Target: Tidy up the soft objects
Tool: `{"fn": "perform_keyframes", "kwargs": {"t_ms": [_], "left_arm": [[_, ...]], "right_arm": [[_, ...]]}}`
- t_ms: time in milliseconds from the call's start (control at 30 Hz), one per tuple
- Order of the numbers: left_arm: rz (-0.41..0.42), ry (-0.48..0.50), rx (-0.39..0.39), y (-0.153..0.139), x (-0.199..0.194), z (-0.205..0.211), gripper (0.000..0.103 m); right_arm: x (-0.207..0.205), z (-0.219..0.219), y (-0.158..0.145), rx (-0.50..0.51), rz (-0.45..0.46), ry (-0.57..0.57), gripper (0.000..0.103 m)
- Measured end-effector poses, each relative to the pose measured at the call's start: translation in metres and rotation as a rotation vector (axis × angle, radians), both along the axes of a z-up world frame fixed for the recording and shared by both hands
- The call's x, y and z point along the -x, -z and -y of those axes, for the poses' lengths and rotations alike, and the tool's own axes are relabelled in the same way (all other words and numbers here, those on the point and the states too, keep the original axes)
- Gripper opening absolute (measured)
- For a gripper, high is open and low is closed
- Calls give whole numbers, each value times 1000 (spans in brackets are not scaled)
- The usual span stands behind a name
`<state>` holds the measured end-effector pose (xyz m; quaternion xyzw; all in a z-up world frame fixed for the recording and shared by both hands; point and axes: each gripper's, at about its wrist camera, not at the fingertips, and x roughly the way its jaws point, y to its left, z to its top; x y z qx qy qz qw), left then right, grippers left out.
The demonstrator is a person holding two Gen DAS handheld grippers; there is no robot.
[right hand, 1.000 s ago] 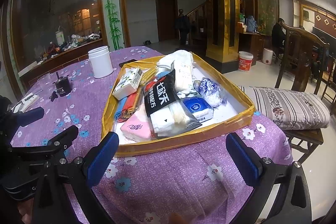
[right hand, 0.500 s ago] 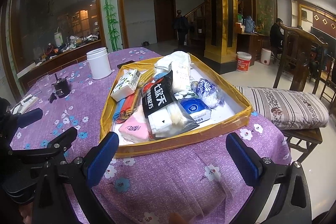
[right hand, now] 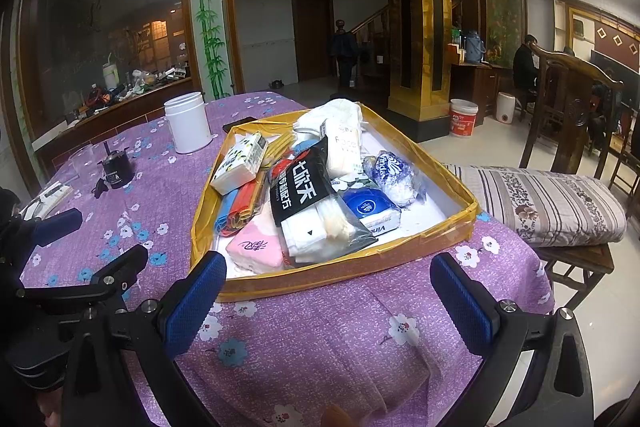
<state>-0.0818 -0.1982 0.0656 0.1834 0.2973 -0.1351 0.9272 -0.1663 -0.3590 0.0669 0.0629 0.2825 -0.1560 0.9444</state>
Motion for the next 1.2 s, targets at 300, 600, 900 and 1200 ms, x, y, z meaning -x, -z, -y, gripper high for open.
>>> {"fn": "perform_keyframes", "kwargs": {"t_ms": [300,600,900,1200], "left_arm": [[-2,1,-1,1,1,1,82],[-4,0,-1,1,0,0,82],[-2,4,-3,2,0,1,82],[-2,4,-2,3,-1,1,82]], "right_arm": [[1,0,-1,-2,4,0,103],[1,0,-2,-3,5,1,103],[3,2,-3,-7,9,4,103],[4,3,-3,-9,11,4,103]]}}
